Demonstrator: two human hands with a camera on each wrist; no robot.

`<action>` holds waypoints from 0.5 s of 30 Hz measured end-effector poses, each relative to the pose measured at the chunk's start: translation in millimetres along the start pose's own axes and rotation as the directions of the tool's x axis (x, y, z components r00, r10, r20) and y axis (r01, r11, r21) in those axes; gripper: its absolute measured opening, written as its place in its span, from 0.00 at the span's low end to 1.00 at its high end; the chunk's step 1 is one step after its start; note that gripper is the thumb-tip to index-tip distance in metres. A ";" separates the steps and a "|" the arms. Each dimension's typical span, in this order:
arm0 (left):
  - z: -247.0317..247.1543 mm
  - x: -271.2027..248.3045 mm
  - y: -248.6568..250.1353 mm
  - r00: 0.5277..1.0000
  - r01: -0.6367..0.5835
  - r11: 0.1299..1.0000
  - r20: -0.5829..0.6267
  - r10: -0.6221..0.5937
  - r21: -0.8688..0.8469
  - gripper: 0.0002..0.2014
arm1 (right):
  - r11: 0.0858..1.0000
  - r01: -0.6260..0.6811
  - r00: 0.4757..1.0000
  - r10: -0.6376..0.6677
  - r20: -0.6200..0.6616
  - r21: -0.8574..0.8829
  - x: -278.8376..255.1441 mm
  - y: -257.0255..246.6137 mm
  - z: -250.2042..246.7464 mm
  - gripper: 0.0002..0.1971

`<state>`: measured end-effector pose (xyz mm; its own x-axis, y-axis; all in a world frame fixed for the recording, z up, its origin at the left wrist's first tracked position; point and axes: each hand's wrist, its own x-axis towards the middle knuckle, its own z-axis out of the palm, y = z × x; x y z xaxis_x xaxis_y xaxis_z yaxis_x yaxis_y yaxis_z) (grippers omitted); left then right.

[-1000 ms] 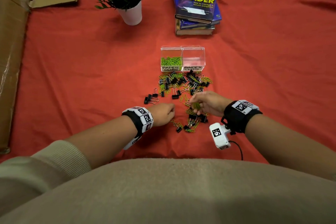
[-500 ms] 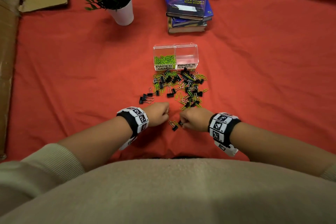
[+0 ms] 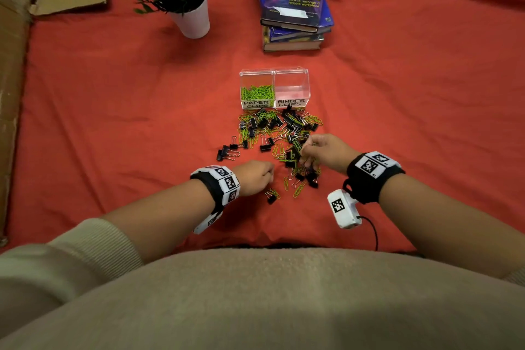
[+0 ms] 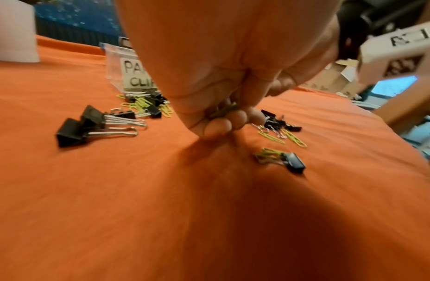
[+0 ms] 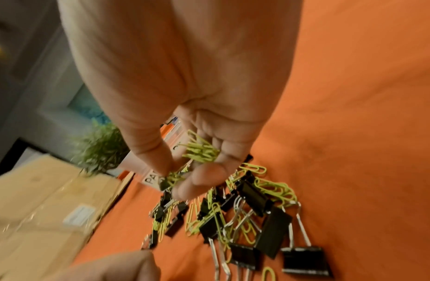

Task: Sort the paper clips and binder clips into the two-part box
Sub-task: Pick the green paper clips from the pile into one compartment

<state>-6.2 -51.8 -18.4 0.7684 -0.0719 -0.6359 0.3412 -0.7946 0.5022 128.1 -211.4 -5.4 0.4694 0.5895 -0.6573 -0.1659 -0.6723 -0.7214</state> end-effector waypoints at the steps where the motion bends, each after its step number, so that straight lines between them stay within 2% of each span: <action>1: 3.3 0.6 0.8 1.000 -0.016 0.999 -0.006 0.016 0.042 0.11 | 0.998 0.001 1.000 -0.002 0.019 0.061 -1.6 0.3 -0.6 0.05; 4: 12.6 2.8 3.3 0.995 -0.097 0.975 0.004 0.098 0.202 0.08 | 0.991 -0.020 0.999 0.014 0.046 0.130 -4.0 3.2 1.0 0.03; 7: 16.7 5.3 4.3 0.988 -0.157 0.930 0.052 0.148 0.331 0.10 | 0.984 -0.049 0.998 0.040 0.053 0.173 -3.6 5.2 2.5 0.10; 11: 17.5 7.3 1.9 0.983 -0.184 0.904 0.059 0.175 0.385 0.09 | 0.969 -0.086 0.996 0.078 0.046 0.230 -2.0 4.5 2.9 0.10; 15: 22.0 8.0 -0.3 0.988 -0.153 0.888 0.042 0.150 0.433 0.10 | 0.949 -0.120 0.993 0.116 0.029 0.291 -1.4 2.2 4.1 0.08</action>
<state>-12.1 -65.4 -36.5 0.7876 -0.2154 -0.5774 -0.0489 -0.9558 0.2899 123.4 -211.8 -6.9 0.4215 0.5202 -0.7427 -0.4661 -0.5783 -0.6696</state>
